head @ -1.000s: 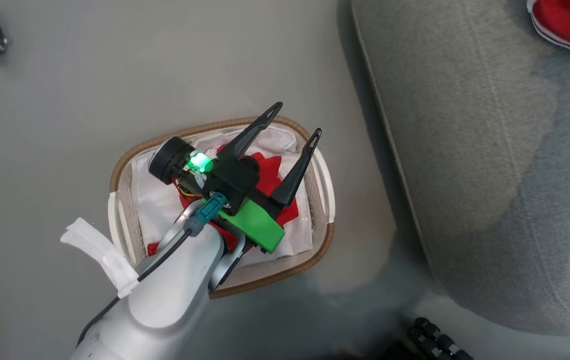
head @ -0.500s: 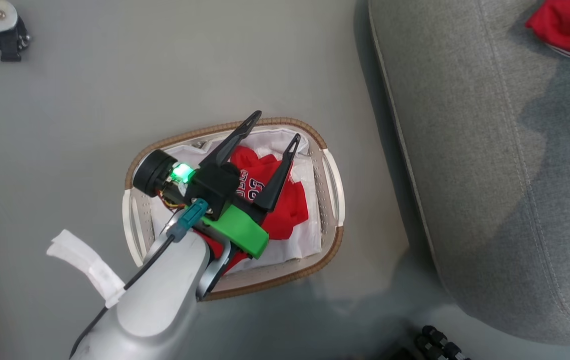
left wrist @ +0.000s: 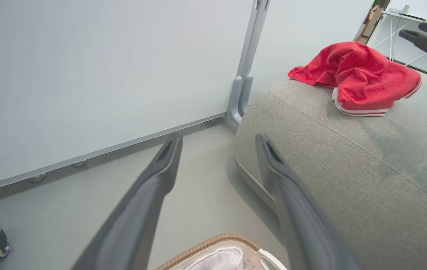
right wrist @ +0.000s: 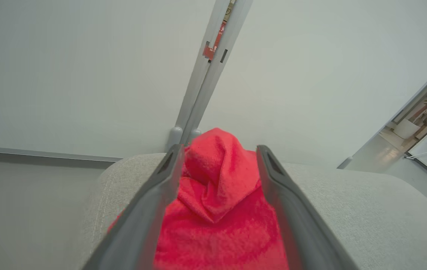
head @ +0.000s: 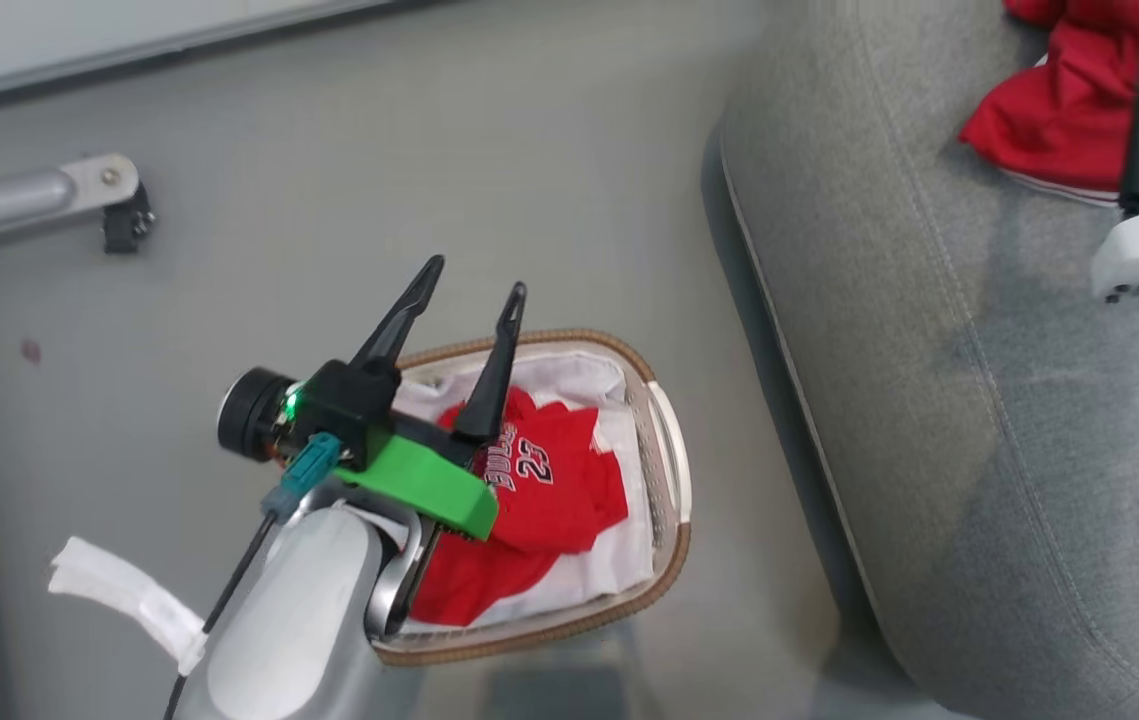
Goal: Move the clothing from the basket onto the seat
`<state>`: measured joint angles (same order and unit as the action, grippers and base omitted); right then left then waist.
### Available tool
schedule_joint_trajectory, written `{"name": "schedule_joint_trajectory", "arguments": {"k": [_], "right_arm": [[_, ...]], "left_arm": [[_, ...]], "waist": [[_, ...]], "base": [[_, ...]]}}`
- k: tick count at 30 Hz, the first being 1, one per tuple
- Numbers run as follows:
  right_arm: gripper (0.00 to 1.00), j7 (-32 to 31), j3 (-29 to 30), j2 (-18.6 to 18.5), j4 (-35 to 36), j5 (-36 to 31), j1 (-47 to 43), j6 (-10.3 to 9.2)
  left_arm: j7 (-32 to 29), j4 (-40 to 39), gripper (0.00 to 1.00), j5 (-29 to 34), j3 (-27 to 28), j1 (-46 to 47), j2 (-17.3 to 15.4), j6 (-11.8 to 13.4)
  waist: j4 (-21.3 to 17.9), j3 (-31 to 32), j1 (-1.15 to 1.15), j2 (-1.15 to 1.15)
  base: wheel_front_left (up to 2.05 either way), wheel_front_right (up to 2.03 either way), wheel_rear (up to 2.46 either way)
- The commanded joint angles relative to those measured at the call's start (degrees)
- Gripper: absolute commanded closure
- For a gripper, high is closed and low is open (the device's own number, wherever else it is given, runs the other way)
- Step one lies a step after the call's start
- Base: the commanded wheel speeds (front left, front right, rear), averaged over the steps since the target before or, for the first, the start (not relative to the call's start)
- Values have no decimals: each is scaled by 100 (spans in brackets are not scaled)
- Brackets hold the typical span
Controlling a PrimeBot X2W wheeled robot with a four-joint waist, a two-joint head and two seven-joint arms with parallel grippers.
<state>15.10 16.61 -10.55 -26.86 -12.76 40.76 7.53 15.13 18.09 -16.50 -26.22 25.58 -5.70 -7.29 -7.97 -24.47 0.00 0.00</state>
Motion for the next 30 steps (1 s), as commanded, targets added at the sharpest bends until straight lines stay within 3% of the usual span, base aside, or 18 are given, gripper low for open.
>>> {"name": "schedule_joint_trajectory", "arguments": {"k": [1, 9, 18, 30], "right_arm": [[0, 10, -145, 60, 37, 40, -143, -8], [0, 10, -980, 443, 49, 456, -604, -8], [0, 11, -1276, 739, 614, 793, -1699, -8], [0, 11, -1576, 750, 972, 1697, -3050, -8]], "left_arm": [[3, -6, 0, -51, 154, -204, 57, 18], [3, 23, 0, -26, 1158, -935, 171, 51], [3, -84, 0, -81, 2165, -1666, 259, 78], [3, -24, 0, -210, 2334, -2420, 279, 122]], "waist": [[203, 663, 0, 0], [346, 1274, 0, 0], [621, 1741, 0, 0], [795, 2060, 0, 0]], "base": [[0, 0, 0], [0, 0, 0], [0, 0, 0], [0, 0, 0]]}}
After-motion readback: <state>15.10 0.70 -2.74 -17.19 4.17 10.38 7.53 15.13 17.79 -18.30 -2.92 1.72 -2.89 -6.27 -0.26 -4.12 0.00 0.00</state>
